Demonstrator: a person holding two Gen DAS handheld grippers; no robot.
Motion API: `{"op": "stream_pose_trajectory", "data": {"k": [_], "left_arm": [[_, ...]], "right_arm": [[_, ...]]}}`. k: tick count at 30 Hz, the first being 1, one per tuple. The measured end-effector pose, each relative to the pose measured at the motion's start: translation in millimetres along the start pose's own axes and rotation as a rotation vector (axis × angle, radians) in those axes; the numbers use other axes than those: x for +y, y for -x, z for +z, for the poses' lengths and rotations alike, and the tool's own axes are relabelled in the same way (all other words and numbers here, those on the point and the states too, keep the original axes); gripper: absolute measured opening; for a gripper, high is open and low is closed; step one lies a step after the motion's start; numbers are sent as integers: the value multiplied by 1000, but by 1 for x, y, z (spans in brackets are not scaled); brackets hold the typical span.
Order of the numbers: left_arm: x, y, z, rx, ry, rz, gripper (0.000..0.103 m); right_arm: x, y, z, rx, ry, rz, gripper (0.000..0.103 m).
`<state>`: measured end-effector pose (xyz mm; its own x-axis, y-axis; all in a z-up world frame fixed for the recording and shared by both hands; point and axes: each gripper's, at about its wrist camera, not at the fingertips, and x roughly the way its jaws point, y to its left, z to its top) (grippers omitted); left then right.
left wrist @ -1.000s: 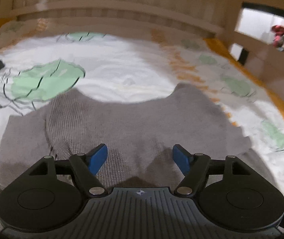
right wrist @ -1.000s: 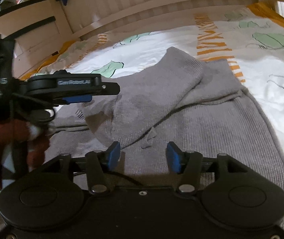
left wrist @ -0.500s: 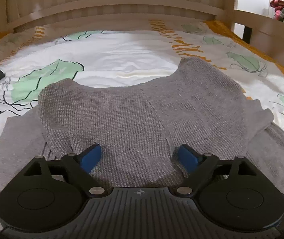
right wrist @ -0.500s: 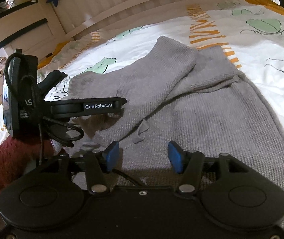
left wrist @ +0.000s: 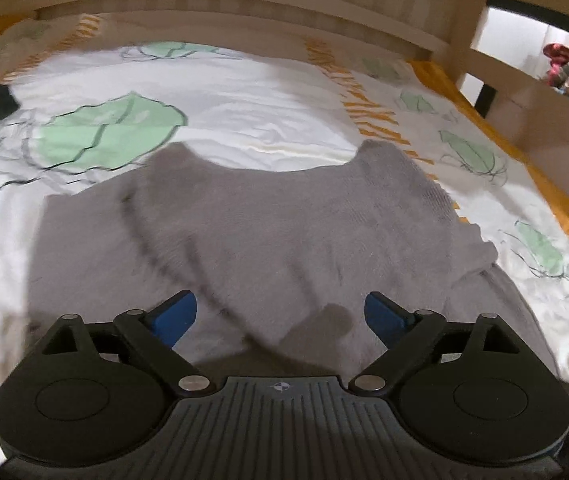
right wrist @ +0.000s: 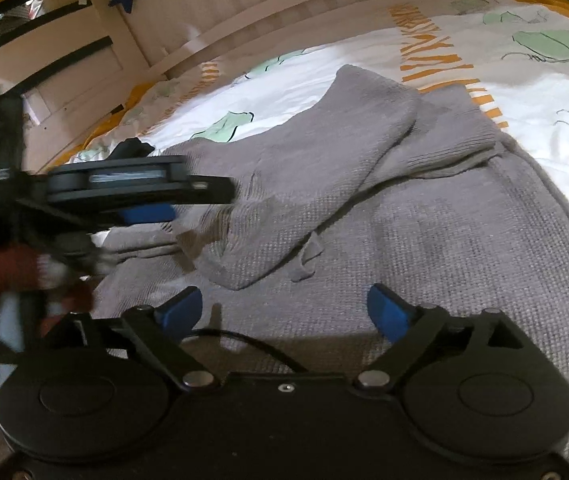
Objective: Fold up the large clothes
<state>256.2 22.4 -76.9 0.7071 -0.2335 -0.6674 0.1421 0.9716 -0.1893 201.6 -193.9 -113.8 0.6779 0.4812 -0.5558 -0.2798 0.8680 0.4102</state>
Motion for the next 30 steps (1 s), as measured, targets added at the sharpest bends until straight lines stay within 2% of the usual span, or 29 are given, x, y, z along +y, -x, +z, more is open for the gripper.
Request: {"op": "stream_pose_trajectory", "data": {"k": [2,9,17,19,21,24,27,30], "left_arm": [[7,16,-7,-7,4,7,92],[32,69,-56,13,16,20,92],[40,102,-104,106,47,-28,92],[37,108,-109,105,41,-42,92],[32,116,-113,90,32,-56,92],[28,131,-120,82,55,-99,92],[24,147,-129,82,72,-139,92],[19,168,-139,60,67,-147,92]], "right_arm": [[3,-1,-1,7,10,8,102],[7,2,-4,34,12,3,102],[16,26,-13,96,-6,6,102],[21,34,-17,124,4,-3,102],[26,45,-21,157,8,-7,102],[30,67,-29,179,-22,34,102],[33,97,-39,181,-63,68,102],[38,133,-49,159,-86,95,102]]}}
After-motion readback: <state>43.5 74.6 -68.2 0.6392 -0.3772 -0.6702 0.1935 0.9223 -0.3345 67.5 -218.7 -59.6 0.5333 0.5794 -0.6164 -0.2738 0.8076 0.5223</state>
